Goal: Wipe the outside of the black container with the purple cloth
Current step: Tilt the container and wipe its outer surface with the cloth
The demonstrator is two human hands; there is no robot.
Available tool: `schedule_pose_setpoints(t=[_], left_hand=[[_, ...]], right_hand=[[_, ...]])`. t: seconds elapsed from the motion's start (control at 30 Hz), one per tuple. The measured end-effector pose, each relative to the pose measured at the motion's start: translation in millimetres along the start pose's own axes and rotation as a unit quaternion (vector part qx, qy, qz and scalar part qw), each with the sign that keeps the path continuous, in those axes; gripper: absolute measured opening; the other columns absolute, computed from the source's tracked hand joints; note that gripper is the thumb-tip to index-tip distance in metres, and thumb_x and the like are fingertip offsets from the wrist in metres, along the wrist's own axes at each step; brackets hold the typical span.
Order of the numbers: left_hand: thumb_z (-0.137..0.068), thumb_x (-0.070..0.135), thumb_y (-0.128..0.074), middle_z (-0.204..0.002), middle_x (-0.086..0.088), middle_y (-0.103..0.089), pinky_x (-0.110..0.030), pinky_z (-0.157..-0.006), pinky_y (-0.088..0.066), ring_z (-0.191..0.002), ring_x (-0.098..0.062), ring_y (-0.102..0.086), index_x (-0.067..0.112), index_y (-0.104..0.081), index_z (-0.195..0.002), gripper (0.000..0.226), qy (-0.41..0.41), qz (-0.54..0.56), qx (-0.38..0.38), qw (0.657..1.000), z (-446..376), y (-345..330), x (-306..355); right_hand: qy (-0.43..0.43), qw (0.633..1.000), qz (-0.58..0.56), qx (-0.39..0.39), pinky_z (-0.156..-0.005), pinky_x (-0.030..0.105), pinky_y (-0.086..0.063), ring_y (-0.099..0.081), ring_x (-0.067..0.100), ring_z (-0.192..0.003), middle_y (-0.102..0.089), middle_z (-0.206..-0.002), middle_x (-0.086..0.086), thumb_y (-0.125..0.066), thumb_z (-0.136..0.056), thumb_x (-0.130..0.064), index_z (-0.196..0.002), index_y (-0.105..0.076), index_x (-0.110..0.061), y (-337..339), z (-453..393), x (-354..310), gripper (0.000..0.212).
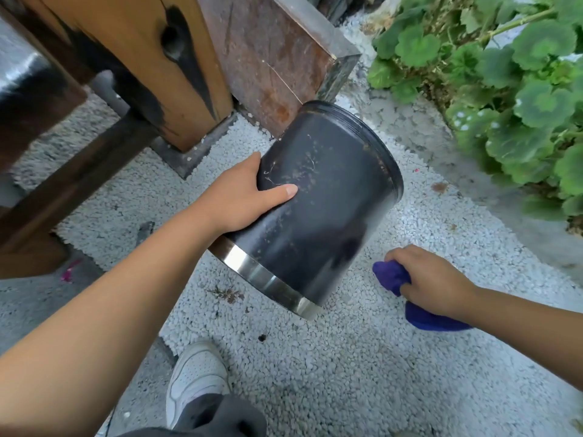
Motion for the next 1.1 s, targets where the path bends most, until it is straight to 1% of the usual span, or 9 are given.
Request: schedule_pose_setpoints(t=[0.17, 0.27, 0.37, 0.5, 0.7, 0.83, 0.9, 1.0, 1.1], left_hand=[[-0.090, 0.054, -0.047, -0.121, -0.008, -0.054, -0.036, -0.079, -0.037, -0.110, -0.030, -0.053, 0.011, -0.041, -0.123, 0.055, -0.007, -0.113, 0.052, 0.992, 8, -9, 21], [-0.093, 0.057, -0.043, -0.153, -0.024, -0.030, -0.046, -0.110, -0.033, -0.142, -0.036, -0.028, -0.002, -0.023, -0.145, 0.081, -0.013, -0.223, 0.058, 0.973, 20, -22, 35], [-0.092, 0.062, -0.039, -0.164, -0.020, -0.005, -0.052, -0.120, -0.018, -0.152, -0.032, -0.005, 0.000, -0.004, -0.154, 0.094, -0.042, -0.284, 0.059, 0.956, 29, -30, 41], [-0.092, 0.052, -0.046, -0.165, -0.018, 0.000, -0.055, -0.119, -0.015, -0.152, -0.034, -0.002, 0.008, -0.007, -0.155, 0.085, -0.105, -0.298, 0.030, 0.948, 14, -30, 56], [-0.091, 0.052, -0.050, -0.159, -0.015, -0.027, -0.063, -0.112, -0.021, -0.148, -0.034, -0.020, 0.014, -0.035, -0.145, 0.069, -0.286, -0.413, -0.005, 0.865, -63, -50, 140], [-0.096, 0.054, -0.040, -0.107, -0.009, -0.068, -0.049, -0.092, -0.033, -0.106, -0.032, -0.061, 0.022, -0.064, -0.108, 0.042, -0.282, -0.491, -0.058, 0.822, -94, -74, 168], [-0.097, 0.052, -0.041, -0.094, -0.010, -0.070, -0.043, -0.082, -0.034, -0.096, -0.034, -0.064, 0.022, -0.068, -0.098, 0.040, -0.296, -0.494, -0.020, 0.817, -97, -77, 169], [-0.096, 0.051, -0.045, -0.098, -0.012, -0.070, -0.041, -0.078, -0.039, -0.099, -0.036, -0.063, 0.023, -0.072, -0.097, 0.040, -0.299, -0.477, 0.007, 0.827, -97, -75, 168], [-0.096, 0.044, -0.054, -0.095, -0.013, -0.072, -0.038, -0.074, -0.047, -0.096, -0.036, -0.063, 0.015, -0.074, -0.093, 0.035, -0.292, -0.401, -0.059, 0.867, -96, -62, 162]], right_hand=[[-0.059, 0.982, -0.162, 0.073, -0.060, 0.020, -0.038, -0.057, -0.001, -0.078, -0.063, -0.087, -0.013, -0.067, -0.067, -0.001, -0.092, -0.053, -0.039, 10, -2, 4, 0.048], [-0.080, 0.967, -0.213, 0.116, -0.060, 0.018, -0.037, -0.057, -0.003, -0.076, -0.065, -0.084, -0.015, -0.068, -0.069, 0.000, -0.091, -0.054, -0.037, 22, -12, 2, 0.045], [-0.103, 0.942, -0.291, 0.135, -0.066, 0.025, -0.043, -0.062, 0.008, -0.082, -0.066, -0.092, -0.010, -0.068, -0.073, -0.004, -0.105, -0.054, -0.040, 29, -18, 0, 0.050], [-0.091, 0.915, -0.375, 0.115, -0.068, 0.025, -0.044, -0.065, 0.013, -0.084, -0.066, -0.097, -0.007, -0.066, -0.075, -0.001, -0.120, -0.048, -0.045, 28, -20, -8, 0.066], [-0.099, 0.900, -0.414, 0.090, -0.073, 0.034, -0.054, -0.068, 0.021, -0.086, -0.068, -0.100, 0.000, -0.063, -0.074, -0.004, -0.130, -0.045, -0.041, 24, -16, -11, 0.070], [-0.101, 0.887, -0.441, 0.088, -0.066, 0.027, -0.049, -0.067, 0.017, -0.083, -0.067, -0.099, -0.001, -0.063, -0.074, -0.006, -0.129, -0.044, -0.039, 19, -11, -17, 0.067], [-0.109, 0.877, -0.459, 0.092, -0.066, 0.027, -0.048, -0.066, 0.018, -0.085, -0.067, -0.101, 0.000, -0.063, -0.074, -0.006, -0.131, -0.045, -0.035, 16, -7, -15, 0.067], [-0.133, 0.854, -0.493, 0.098, -0.064, 0.029, -0.051, -0.067, 0.021, -0.084, -0.066, -0.102, 0.002, -0.061, -0.071, -0.009, -0.123, -0.049, -0.038, 12, -2, -9, 0.060], [-0.155, 0.830, -0.522, 0.120, -0.066, 0.032, -0.055, -0.067, 0.020, -0.086, -0.067, -0.100, 0.001, -0.061, -0.073, -0.008, -0.112, -0.054, -0.036, 9, 4, 4, 0.048]])
Point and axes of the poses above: each hand's wrist, its own z-axis away from the middle knuckle, its own y-axis out of the back of the hand, x = y × z, the point moved 4 cm from there along -z, towards the middle knuckle
